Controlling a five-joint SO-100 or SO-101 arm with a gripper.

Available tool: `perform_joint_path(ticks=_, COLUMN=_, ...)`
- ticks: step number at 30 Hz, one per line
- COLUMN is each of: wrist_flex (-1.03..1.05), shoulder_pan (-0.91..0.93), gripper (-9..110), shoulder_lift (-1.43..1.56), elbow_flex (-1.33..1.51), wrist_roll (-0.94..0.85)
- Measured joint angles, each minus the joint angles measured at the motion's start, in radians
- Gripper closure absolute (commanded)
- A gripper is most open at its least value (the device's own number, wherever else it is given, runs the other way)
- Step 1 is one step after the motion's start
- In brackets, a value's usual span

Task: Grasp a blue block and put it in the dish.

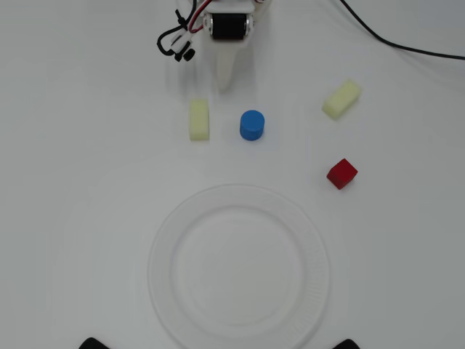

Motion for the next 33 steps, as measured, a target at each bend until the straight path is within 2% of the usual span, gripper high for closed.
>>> perform_joint_path(ticks=27, wrist_flex=0.0, shoulder_pan=0.014, gripper=101, shoulder_lift=0.0, elbow_flex=-0.006, wrist_roll=-0.017)
perform_joint_path(ticks=31, wrist_flex=-0.012, shoulder_pan=0.026, gripper=101, shoulder_lift=-0.037, elbow_flex=-0.133, wrist_roll=-0.017)
perform_joint_path(ticks=33, wrist_flex=-0.012, shoulder_pan=0.025, gripper=101, shoulder_lift=-0.187, elbow_flex=-0.253, wrist_roll=-0.018)
